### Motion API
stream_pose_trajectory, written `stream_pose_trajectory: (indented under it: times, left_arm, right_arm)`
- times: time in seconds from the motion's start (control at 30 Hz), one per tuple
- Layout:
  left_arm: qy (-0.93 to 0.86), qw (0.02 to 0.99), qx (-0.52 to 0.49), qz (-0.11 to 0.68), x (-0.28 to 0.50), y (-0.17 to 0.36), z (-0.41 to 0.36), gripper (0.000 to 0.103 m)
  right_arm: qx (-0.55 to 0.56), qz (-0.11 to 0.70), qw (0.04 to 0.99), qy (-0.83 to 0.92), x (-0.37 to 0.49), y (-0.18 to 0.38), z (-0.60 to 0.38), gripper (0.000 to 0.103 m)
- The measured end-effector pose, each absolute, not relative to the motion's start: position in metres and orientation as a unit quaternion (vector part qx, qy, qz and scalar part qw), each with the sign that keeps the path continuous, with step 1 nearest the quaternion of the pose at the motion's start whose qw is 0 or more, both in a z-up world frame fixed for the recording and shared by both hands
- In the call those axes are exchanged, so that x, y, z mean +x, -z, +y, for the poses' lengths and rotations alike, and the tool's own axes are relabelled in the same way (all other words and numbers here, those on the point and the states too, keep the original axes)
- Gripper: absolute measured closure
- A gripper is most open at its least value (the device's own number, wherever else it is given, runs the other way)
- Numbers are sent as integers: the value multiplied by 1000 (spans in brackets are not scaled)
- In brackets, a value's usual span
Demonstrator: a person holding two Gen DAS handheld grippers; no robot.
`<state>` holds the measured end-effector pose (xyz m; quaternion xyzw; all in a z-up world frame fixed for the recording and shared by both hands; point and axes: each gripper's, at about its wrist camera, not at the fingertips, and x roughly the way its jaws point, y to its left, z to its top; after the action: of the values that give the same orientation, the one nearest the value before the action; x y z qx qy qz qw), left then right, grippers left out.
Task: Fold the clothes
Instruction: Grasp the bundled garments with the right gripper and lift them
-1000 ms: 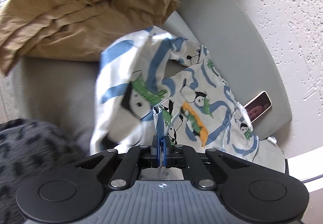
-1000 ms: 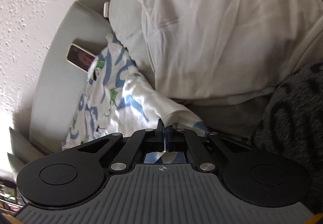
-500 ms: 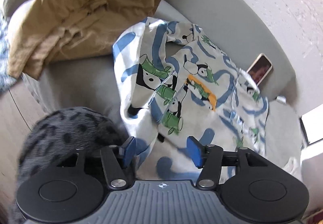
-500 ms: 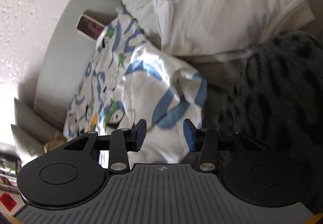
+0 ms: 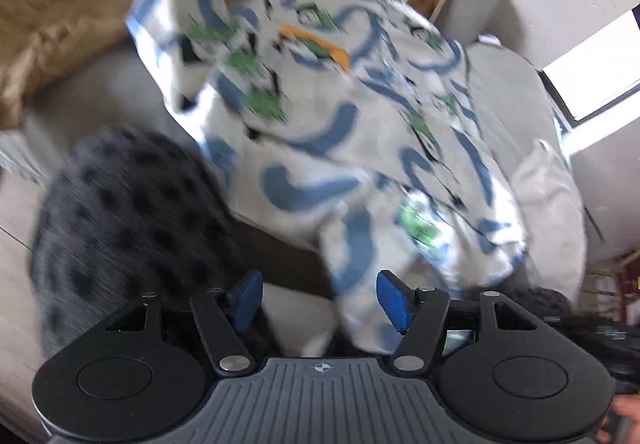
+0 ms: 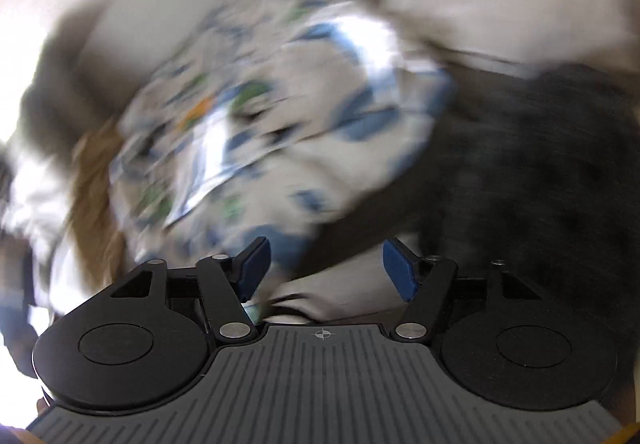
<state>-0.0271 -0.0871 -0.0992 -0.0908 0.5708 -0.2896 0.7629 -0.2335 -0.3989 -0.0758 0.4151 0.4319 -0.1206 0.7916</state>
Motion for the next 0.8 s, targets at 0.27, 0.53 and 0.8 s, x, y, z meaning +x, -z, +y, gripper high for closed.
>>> stream_pose_trajectory:
  times: [0.27, 0.53, 0.8]
  left_arm:
    - [318, 733, -71, 597, -53, 107, -97, 42]
    - [424, 606, -81, 669, -77, 124, -99, 45]
    - [429, 701, -62, 566, -64, 77, -72, 42]
  right_arm:
    - [350, 506, 788, 31, -156, 119, -357, 96]
    - [279, 554, 780, 86, -139, 143, -353, 96]
    - [306, 538, 783, 62, -180, 87, -369, 63]
